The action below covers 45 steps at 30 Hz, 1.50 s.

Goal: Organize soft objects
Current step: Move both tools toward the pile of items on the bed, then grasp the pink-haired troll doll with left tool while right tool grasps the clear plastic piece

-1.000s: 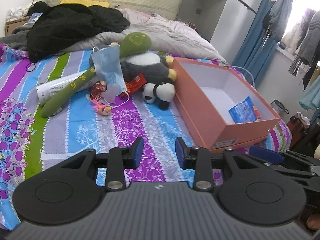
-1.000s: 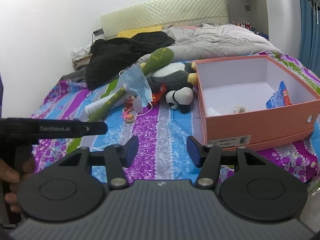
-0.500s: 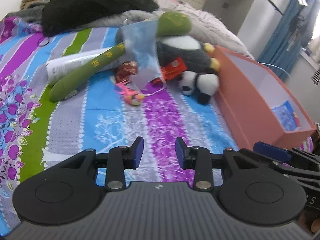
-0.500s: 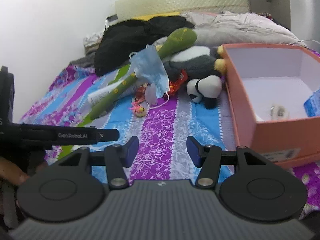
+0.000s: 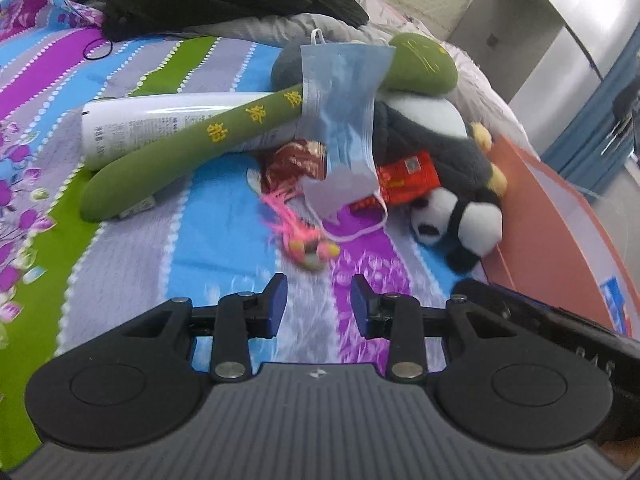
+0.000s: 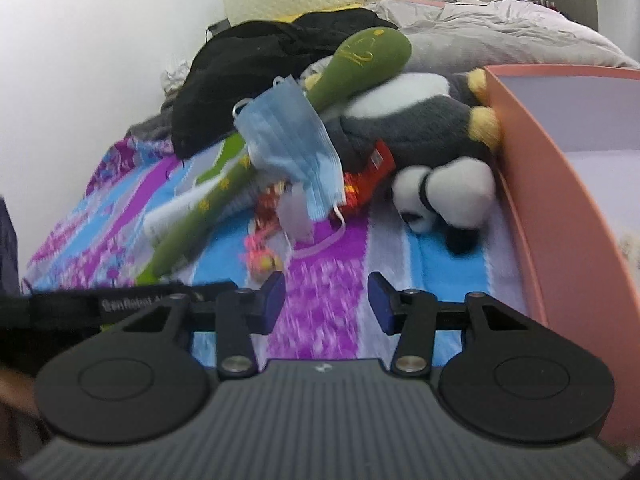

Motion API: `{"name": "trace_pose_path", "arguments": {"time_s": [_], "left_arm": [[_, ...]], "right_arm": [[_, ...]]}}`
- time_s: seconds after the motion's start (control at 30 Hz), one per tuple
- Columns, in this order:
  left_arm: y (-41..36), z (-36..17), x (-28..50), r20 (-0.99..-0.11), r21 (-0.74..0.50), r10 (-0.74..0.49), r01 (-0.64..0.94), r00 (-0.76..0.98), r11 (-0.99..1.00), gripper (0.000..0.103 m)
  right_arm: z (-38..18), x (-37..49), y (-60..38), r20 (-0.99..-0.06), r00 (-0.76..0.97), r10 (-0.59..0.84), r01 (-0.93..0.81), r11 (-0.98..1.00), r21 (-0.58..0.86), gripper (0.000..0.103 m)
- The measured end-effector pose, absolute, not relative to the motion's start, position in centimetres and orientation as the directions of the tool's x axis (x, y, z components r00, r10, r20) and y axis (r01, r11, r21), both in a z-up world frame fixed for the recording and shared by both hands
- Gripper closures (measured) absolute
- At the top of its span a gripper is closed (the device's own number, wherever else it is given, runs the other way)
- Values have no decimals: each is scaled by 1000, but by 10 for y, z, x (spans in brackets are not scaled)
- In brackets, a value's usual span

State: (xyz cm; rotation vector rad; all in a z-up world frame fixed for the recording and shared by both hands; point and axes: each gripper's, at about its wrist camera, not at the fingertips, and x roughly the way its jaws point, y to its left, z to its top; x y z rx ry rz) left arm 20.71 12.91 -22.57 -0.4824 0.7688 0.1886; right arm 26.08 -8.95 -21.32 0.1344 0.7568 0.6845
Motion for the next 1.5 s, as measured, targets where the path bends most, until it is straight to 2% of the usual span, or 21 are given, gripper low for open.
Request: {"name": "trace_pose_path", "arguments": {"time_s": [0.1,0.27,0.37,0.57,0.67,0.77,0.8,0.87,0.9,1.5], "left_arm": [[136,-232,221,-710,-356,-6,-351,704,866,55],[150,-243,237,-701,-422,-43,-365,712,830,51],[155,-250,242,-701,-455,-65,-375,711,808,50],[153,-261,254,-712,-442,-66,-373,699,816,50],[155,-264,257,-699,-448,-65,-366,712,816,50],[157,-264,258,-684,-459,-69,-354,727,815,55],[156,-264,258,-680,-459,-69,-351,730,816,62],[157,-264,258,-683,-461,-74,-351,727,815,64],[157,-264,258,-684,-461,-75,-350,726,816,71],[140,-232,192,-673,-442,-88,-303,735,844,71]], "right_arm": [[-217,281,-76,-581,504,640,-518,761,390,53],[-225,306,-54,-578,469,668,-515,738,436,54],[-232,319,-40,-580,449,680,-516,727,452,54],[-243,338,-18,-589,419,691,-532,712,458,54],[-248,343,-8,-596,417,686,-537,715,447,61],[-252,346,-1,-606,428,671,-537,728,427,76],[-253,346,0,-610,434,663,-535,734,418,79],[-253,345,0,-614,443,653,-535,742,404,85],[-252,345,-1,-614,446,651,-534,744,401,85],[-217,283,-38,-636,499,588,-521,791,322,87]]}}
